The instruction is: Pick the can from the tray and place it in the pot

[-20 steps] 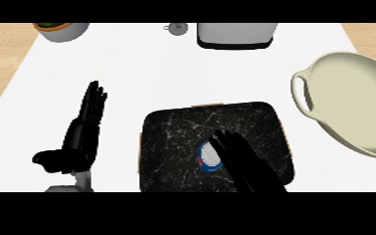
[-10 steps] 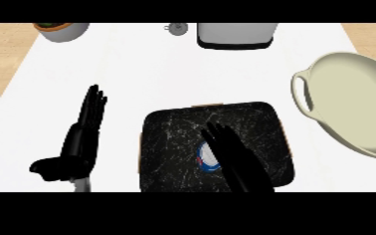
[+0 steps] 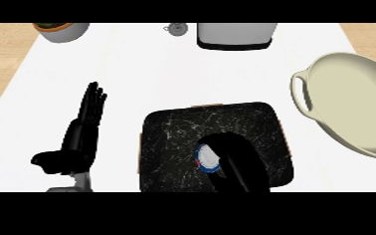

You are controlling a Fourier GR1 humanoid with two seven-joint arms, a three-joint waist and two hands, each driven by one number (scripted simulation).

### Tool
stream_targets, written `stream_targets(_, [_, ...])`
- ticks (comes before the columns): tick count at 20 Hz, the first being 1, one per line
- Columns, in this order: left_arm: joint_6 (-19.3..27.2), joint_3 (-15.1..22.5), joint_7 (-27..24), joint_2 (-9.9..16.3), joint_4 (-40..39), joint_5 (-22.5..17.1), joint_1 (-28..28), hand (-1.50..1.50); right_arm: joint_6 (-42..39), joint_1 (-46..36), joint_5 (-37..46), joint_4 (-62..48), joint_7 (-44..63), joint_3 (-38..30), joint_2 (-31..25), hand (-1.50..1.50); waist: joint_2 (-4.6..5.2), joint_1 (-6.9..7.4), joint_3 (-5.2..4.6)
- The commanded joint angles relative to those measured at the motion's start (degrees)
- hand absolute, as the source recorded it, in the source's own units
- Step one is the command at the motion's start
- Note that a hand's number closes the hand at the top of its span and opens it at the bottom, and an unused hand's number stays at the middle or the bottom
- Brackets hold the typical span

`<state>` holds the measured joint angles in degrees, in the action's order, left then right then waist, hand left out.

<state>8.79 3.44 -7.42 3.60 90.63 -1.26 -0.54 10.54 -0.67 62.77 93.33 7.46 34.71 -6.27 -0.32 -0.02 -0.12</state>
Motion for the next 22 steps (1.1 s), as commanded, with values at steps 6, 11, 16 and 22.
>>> stream_targets(6, [0.7, 1.4, 1.8, -2.0, 3.1, 1.8, -2.2, 0.00, 3.1, 4.5, 4.9, 3.0, -1.7, 1.5, 1.8, 1.50, 0.25, 0.02, 0.12])
stream_targets(11, [-0.4, 0.2, 0.7, -1.3, -0.7, 1.1, 1.6, 0.00, -2.0, -6.8, 6.3, -10.9, 8.1, -10.2, 6.0, 1.50, 0.59, 0.90, 0.09])
stream_targets(16, [-0.3, 1.3, 0.1, -1.9, -1.2, 1.9, 2.5, 0.00, -9.6, -22.2, 6.0, -21.8, 21.8, -21.4, 6.2, 1.50, 1.09, 2.44, 0.08])
stream_targets(22, [0.4, 1.4, 0.7, -1.9, 1.9, 2.2, -0.7, 0.00, -3.1, -32.9, 10.1, -22.0, 26.4, -21.9, 6.3, 1.50, 0.28, 0.83, 0.12])
